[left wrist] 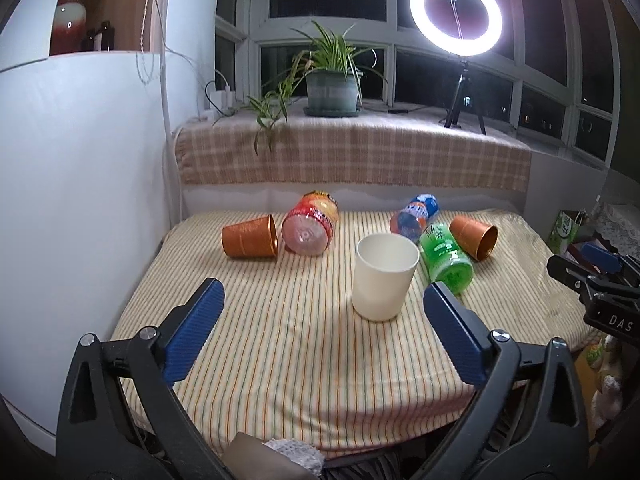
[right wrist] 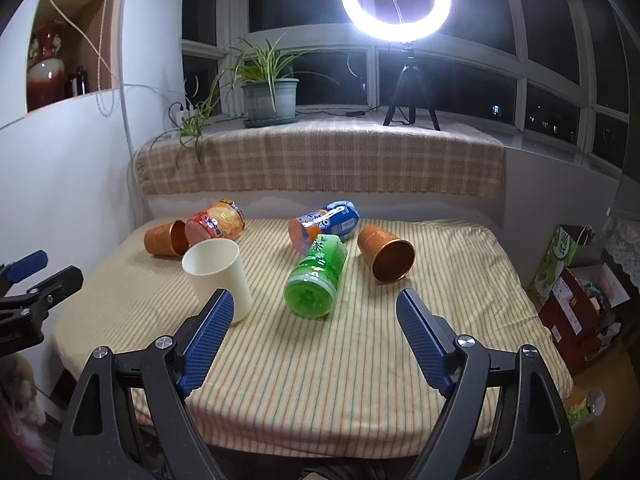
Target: Flip cup upright
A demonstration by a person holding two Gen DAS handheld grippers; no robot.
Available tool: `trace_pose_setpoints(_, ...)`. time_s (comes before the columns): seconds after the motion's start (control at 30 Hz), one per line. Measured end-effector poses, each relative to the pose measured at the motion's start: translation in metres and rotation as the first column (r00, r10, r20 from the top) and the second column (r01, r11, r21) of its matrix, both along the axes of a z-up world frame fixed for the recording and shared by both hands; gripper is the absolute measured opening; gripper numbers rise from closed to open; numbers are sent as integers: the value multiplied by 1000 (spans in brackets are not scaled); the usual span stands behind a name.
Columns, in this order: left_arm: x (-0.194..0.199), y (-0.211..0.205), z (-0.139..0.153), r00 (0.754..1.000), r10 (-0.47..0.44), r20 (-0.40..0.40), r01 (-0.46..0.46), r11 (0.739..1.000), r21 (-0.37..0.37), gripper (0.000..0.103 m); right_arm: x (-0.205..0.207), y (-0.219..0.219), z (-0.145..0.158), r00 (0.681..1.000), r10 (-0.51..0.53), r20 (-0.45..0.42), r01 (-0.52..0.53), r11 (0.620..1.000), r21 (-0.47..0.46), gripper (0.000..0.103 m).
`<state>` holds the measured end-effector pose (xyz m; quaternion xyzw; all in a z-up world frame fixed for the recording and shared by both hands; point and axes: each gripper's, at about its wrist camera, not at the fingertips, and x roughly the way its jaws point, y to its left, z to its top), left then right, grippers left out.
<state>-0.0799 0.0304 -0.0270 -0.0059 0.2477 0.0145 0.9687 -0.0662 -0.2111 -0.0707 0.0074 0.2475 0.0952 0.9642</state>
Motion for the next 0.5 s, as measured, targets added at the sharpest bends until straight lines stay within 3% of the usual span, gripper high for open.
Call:
trace_pose_setpoints(0.2, -1, -2, 3, 999, 14, 39, -14, 1000, 3, 102, -2, -6, 1, 999, -28, 32, 28, 999, 18, 85)
trace_pose_setpoints(0.5, 0, -3, 1, 1000, 13, 21, -13, 1000, 3, 102, 0, -13, 0, 998, -56, 28, 55, 998, 40, 86)
